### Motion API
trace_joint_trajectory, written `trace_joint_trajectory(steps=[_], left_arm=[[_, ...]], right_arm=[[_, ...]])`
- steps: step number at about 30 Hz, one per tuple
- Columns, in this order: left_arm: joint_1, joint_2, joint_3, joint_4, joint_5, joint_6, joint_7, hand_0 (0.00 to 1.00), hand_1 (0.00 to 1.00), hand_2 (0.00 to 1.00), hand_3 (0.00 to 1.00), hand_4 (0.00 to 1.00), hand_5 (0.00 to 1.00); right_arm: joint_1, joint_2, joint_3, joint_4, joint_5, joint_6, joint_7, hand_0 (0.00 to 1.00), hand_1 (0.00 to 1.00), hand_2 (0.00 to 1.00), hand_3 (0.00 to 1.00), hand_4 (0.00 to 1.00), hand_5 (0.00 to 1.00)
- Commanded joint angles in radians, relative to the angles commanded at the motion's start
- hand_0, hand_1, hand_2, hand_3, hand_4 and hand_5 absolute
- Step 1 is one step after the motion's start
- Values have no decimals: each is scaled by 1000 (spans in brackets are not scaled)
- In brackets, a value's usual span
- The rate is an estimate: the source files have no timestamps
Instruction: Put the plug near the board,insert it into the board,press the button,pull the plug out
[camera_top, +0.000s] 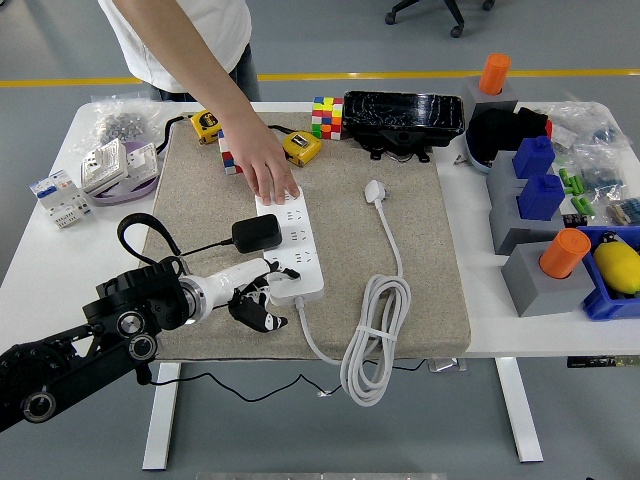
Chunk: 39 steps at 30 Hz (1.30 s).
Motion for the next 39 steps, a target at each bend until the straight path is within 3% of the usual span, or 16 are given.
trace_joint_trajectory(steps=[4,5,6,11,12,17,18,23,24,29,30,35,36,39], left_arm=[[3,1,-5,-2,-7,3,-5,71,65,146,850,728,2],[4,2,-8,-6,-13,6,-13,73,66,152,838,615,2],[5,3,-12,-10,-20,10,-23,73,66,152,838,615,2],[8,1,-20,-3,-32,80,-137,73,66,152,838,615,2],[9,1,-20,1,-33,98,-158,165,110,194,692,767,236],[13,-1,-19,15,-61,179,-249,165,110,194,692,767,236],[14,-3,-19,19,-69,196,-266,223,182,272,597,786,303],[22,-11,-26,38,-115,279,-351,223,182,272,597,786,303],[24,-12,-27,41,-121,295,-367,234,260,338,525,791,331],[32,-19,-33,60,-138,379,-457,234,260,338,525,791,331],[33,-21,-33,66,-140,401,-479,298,363,426,480,792,328],[33,-28,-32,95,-120,490,-564,298,363,426,480,792,328],[33,-30,-32,102,-121,500,-571,440,557,524,541,816,311],[32,-34,-32,119,-102,520,-580,440,557,524,541,816,311]], right_arm=[[-1,0,3,2,-1,0,0,679,687,695,601,937,532],[-1,0,2,1,-1,-1,0,679,687,695,601,937,532],[-1,0,2,1,-1,0,0,679,687,696,600,937,532],[-2,0,0,1,-1,0,0,679,687,696,600,937,532],[-1,0,-1,1,0,-1,0,679,687,696,600,937,533],[1,-1,-3,2,-1,-1,0,679,687,696,600,937,533],[1,-1,-2,2,-1,-1,0,679,687,696,600,936,532],[1,-1,-1,0,-1,-1,0,679,687,696,600,936,532],[1,-1,-1,0,-1,-1,0,679,687,696,601,936,533],[3,0,-2,0,-1,0,0,679,687,696,601,936,533],[3,0,-3,0,-1,0,1,680,687,696,601,936,533],[3,1,-4,1,0,0,1,680,687,696,601,936,533],[3,1,-4,0,0,-1,1,679,687,696,600,937,533],[3,0,-6,0,0,-1,1,679,687,696,600,937,533]])
